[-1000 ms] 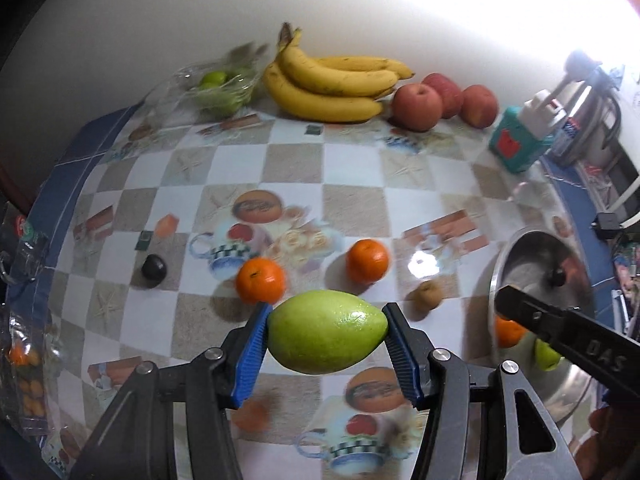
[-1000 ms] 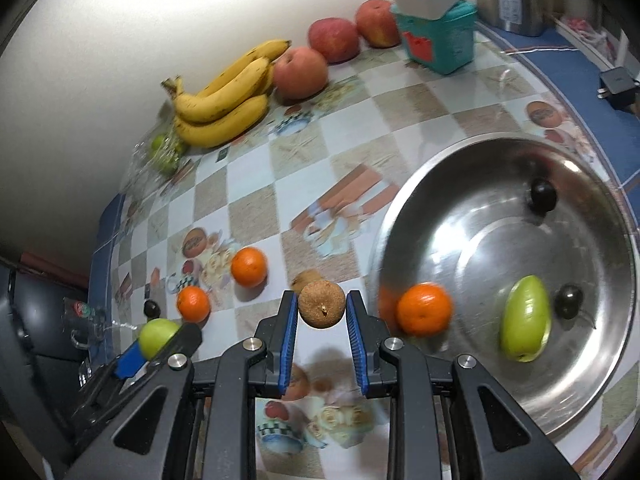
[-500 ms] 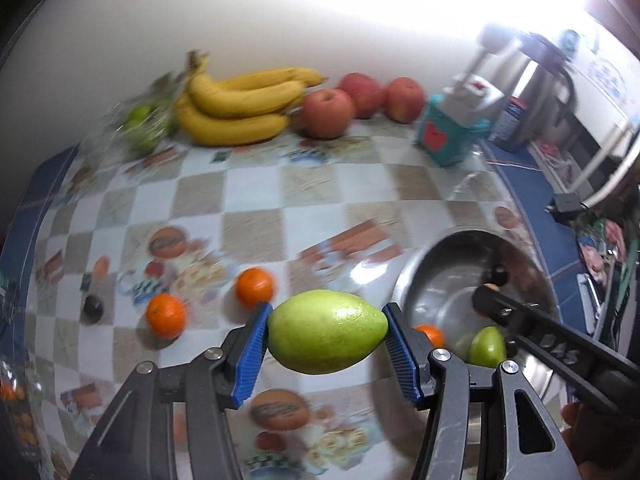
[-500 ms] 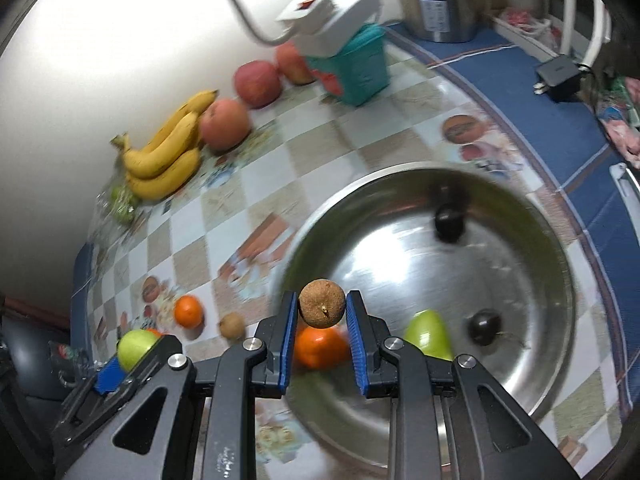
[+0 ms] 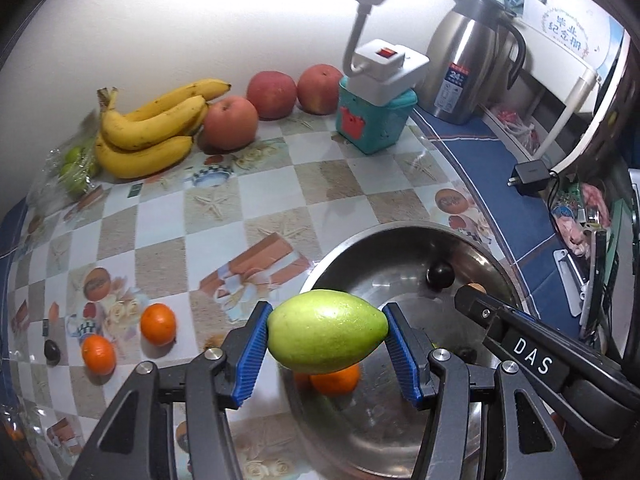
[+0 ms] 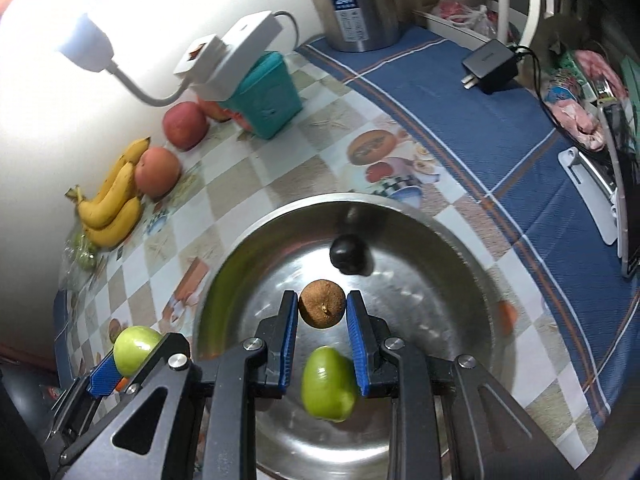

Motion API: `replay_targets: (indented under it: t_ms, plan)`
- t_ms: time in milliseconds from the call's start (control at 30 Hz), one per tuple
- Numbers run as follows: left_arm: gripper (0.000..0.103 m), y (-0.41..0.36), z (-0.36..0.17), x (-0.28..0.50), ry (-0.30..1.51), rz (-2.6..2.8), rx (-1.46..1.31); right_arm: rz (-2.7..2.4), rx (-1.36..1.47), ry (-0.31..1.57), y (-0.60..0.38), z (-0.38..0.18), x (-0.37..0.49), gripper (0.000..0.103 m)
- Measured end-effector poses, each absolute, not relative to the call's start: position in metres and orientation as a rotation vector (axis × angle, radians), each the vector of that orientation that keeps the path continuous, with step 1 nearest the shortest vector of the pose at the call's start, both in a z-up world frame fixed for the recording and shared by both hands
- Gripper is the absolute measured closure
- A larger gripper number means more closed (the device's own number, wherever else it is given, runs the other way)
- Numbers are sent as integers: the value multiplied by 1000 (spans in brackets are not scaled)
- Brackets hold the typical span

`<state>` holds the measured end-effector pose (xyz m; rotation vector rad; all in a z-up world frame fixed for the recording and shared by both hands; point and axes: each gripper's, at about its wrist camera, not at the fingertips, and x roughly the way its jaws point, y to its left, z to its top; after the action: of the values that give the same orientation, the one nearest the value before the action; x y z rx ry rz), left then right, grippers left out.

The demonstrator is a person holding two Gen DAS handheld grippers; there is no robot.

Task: Organize fruits
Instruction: 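Carry the brown fruit and green pear over the basin with both tools, then open both tools to drop the brown fruit and green pear into the basin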

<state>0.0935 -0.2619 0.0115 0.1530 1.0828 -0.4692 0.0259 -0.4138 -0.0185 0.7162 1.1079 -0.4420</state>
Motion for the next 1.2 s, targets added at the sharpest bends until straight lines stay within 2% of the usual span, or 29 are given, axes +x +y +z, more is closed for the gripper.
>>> replay_targets:
  t_ms: [467,767,900,1200]
  plan:
    - [44,-276,-30,102,1176,-464,153,-490,734,1204,-424,-55,28,76]
    - [43,-276,-29,103,1164,-457,148,-511,730,1229,-424,-59,28,75]
    - [40,-272,-27,104,1162,-456,132,-513,729,1234,-423,-59,28,66]
    - [37,-256,-13,103,1152,-443,96,-491,717,1206,-420,-44,28,66]
